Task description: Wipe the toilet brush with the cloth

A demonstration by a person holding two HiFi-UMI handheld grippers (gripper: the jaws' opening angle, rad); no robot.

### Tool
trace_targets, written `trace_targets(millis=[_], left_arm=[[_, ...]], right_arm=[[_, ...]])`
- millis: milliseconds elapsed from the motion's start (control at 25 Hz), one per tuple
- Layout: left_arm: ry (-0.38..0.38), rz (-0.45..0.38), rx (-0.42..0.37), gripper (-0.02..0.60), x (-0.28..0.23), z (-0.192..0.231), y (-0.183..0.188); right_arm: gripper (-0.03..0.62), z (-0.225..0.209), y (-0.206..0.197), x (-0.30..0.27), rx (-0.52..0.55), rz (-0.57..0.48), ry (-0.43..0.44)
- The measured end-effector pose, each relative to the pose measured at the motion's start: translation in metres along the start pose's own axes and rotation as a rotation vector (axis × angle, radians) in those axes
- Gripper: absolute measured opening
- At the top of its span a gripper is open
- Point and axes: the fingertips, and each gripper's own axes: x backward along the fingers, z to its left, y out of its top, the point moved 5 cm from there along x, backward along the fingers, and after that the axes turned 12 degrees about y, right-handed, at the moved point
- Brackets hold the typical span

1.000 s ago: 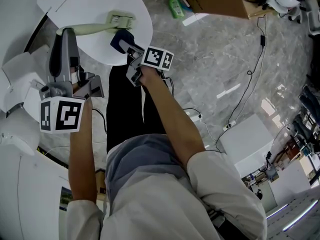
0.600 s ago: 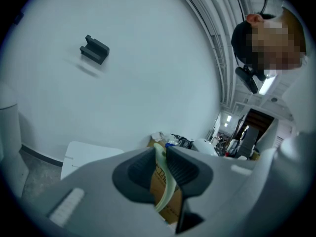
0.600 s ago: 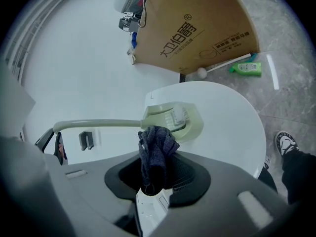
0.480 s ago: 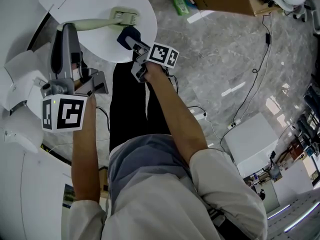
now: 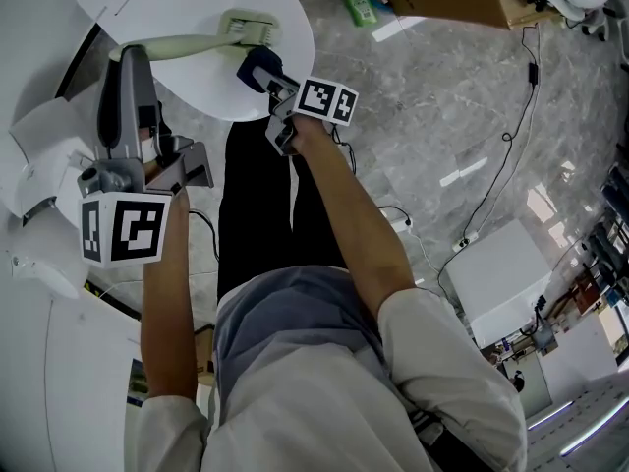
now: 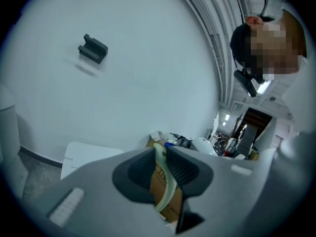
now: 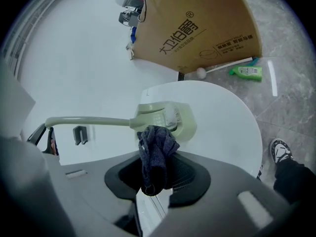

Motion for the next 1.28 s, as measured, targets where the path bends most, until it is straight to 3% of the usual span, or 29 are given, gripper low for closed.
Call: trace_targets(millis=[1000,1280], left_arm=[[-0.014,0.000,-0.008,0.000,-0.003,0.002,0.000],[-0.021,0.002,-0.008,0.000,-0.003,0.002,0.000]], right_arm=[[0.098,-0.020,0.008,-0.001,0.095,0.095,-0.126],[0.098,-0.026,0.018,0.007,0.155,0.132,-0.206]])
